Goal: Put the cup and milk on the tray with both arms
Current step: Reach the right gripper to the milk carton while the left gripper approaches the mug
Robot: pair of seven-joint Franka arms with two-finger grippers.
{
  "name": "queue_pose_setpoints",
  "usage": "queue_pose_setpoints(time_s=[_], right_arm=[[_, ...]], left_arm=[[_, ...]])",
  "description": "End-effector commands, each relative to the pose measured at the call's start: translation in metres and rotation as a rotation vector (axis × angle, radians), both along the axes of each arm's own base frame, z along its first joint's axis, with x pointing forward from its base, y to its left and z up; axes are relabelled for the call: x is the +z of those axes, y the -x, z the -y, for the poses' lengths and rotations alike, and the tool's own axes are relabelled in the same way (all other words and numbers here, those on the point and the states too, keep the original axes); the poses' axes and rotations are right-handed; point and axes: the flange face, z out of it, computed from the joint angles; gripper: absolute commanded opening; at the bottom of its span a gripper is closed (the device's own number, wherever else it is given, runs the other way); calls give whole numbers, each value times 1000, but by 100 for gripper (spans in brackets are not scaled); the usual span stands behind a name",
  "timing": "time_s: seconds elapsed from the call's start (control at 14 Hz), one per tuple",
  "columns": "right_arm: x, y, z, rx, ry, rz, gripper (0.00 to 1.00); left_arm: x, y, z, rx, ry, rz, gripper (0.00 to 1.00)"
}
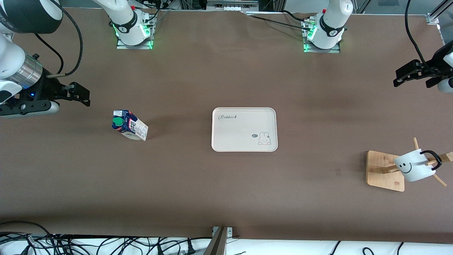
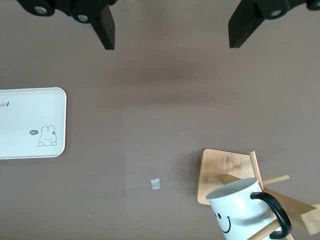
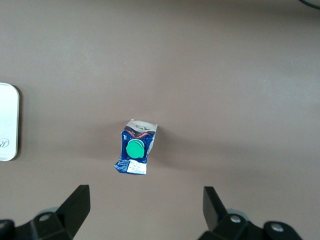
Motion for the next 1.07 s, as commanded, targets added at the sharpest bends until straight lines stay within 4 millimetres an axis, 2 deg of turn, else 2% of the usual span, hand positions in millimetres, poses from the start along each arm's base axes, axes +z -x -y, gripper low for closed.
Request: queue_pose_setpoints(time_s=[0.0, 0.07, 0.14, 0.29, 0.5, 0.79, 0.93, 1.0], right_arm=[[-43, -23, -15, 14, 22, -48, 100], [-65, -29, -18, 29, 30, -80, 100], [-74, -31, -18, 56, 31, -93, 100], [-110, -40, -25, 41, -2, -117, 100], [-157, -43, -30, -3, -55, -124, 100], [-210, -23, -35, -105, -44, -134, 100], [-226, -12, -31, -113, -40, -154, 100], [-232, -7, -30, -132, -39, -156, 100]], left_arm=[[1, 3, 2, 5, -21, -6, 100], [-1, 1, 3, 3, -21, -9, 100], [-6, -3, 5, 1, -20, -19, 100], [-12, -6, 18, -23, -14, -26, 100], [-23, -15, 27, -46, 4, -35, 100], [-51, -37, 43, -73, 5, -23, 100], [-70, -48, 55, -97, -8, -33, 100], [-73, -53, 67, -118, -13, 0, 100]])
